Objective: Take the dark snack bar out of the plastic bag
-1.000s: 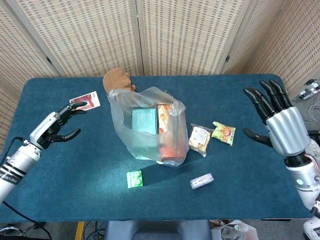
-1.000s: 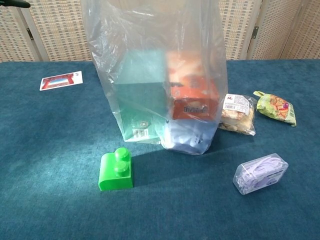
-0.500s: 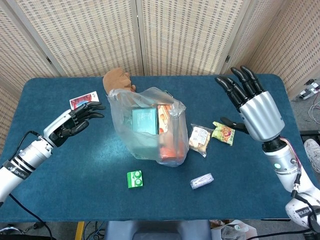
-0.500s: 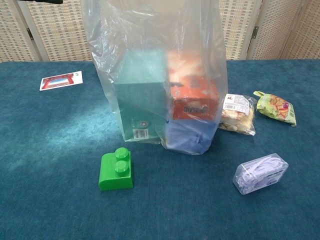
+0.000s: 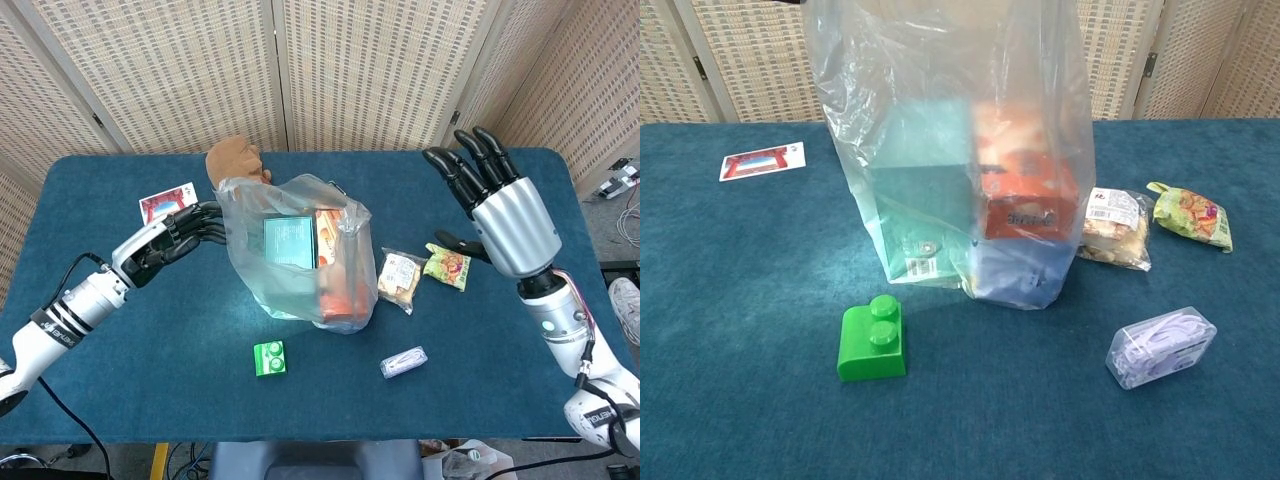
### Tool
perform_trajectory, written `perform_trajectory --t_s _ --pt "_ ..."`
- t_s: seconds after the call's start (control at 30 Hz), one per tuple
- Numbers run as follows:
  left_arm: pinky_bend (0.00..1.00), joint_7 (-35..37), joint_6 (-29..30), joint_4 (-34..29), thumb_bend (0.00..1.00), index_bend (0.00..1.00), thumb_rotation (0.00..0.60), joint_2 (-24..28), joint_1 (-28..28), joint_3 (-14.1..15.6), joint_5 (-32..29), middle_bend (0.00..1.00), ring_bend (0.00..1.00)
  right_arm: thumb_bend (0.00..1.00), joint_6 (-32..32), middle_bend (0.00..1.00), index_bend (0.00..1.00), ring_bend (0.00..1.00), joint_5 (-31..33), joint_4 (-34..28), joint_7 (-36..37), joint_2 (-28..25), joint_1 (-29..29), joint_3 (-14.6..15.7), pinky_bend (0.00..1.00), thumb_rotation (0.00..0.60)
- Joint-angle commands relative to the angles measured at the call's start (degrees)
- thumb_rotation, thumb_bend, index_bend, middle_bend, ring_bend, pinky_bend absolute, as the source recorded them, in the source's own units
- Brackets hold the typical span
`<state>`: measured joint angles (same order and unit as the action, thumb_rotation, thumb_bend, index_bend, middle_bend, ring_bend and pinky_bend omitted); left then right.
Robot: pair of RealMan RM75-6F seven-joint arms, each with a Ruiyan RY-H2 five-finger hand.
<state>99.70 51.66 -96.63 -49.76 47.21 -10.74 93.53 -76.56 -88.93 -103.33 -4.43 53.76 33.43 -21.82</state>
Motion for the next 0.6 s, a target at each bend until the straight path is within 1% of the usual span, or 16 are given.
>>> perform_trajectory --t_s 0.03,0.33,0.53,0.6 --pt "0.25 0.41 -0.11 -0.16 0.27 0.17 0.35 -0.44 0.62 0.04 -0.32 0.18 0.22 0.08 0.58 0.16 0.05 0.05 0.06 0.49 0.14 0.26 0.7 -0.04 0.08 0.6" --pt "0.26 -0.23 -0.9 0.07 0.27 0.18 0.349 -2.53 2.45 -0.07 -2.2 0.18 0.22 0.08 0.98 0.16 0.05 0.05 -0.7 1.34 0.65 1.52 2.19 0.49 0.08 0.6" --pt "0.26 -1.55 -0.47 -0.07 0.27 0.2 0.321 -3.34 2.64 -0.2 -3.36 0.18 0.22 0.08 0.3 0.16 0.05 0.05 -0.7 1.7 1.31 1.8 2.13 0.82 0.08 0.6" --pt "0.26 -1.71 -0.21 -0.24 0.27 0.2 0.321 -3.47 2.66 -0.24 -3.42 0.18 0.22 0.08 0.32 0.16 0.05 0.05 -0.58 1.89 1.71 1.91 2.13 0.99 0.08 0.6"
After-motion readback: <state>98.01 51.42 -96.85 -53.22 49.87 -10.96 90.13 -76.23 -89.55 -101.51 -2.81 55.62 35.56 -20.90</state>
